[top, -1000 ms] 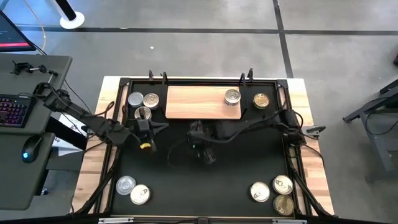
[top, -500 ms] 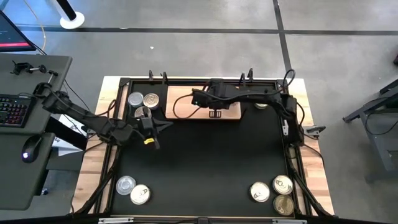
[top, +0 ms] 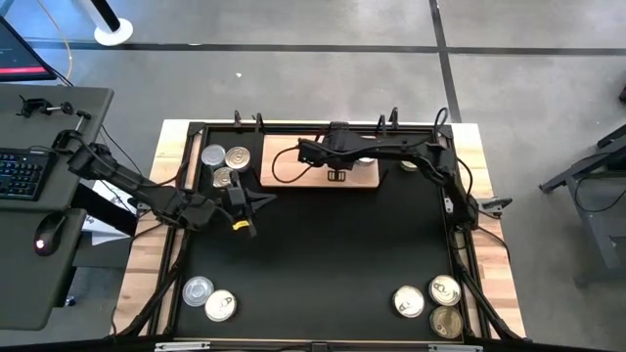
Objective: Stack canned seafood by type on shelf
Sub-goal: Put the blue and pink tuna can on the shelf, then stack the blue-pink tuna can on top of the other blue-pink tuna can on the shelf
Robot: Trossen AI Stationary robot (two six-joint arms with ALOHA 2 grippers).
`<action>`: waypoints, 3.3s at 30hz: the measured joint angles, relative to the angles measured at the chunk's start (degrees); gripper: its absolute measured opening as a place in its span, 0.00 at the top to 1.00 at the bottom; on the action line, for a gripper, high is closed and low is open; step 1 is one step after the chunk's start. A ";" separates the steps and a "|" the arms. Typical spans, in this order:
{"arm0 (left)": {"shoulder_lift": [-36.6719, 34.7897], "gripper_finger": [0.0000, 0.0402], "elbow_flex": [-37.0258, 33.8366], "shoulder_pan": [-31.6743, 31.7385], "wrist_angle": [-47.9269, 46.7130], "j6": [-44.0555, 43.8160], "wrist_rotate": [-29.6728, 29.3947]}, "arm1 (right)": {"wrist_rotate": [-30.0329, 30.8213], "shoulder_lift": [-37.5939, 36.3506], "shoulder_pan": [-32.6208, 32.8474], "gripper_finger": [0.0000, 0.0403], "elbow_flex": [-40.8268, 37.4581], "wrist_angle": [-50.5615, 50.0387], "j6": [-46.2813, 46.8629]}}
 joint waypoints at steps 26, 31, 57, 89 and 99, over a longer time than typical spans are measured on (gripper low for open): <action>0.92 1.00 -0.04 0.44 2.19 -1.53 2.27 | -8.67 1.43 0.21 0.36 0.02 -2.52 1.71; 0.92 1.00 -0.04 0.99 2.10 -1.51 2.36 | -8.56 1.43 0.14 0.35 0.02 -4.07 -0.42; 1.46 1.00 -0.04 8.51 1.96 -6.01 20.30 | -36.13 -25.32 15.50 0.49 -24.01 4.61 25.86; 35.39 1.00 17.28 12.61 9.10 -6.35 57.70 | -52.96 -29.24 61.43 1.00 -48.83 24.06 83.36; 32.56 1.00 16.07 11.89 1.67 -12.20 57.48 | -49.32 -24.49 55.25 1.00 -48.27 29.04 75.87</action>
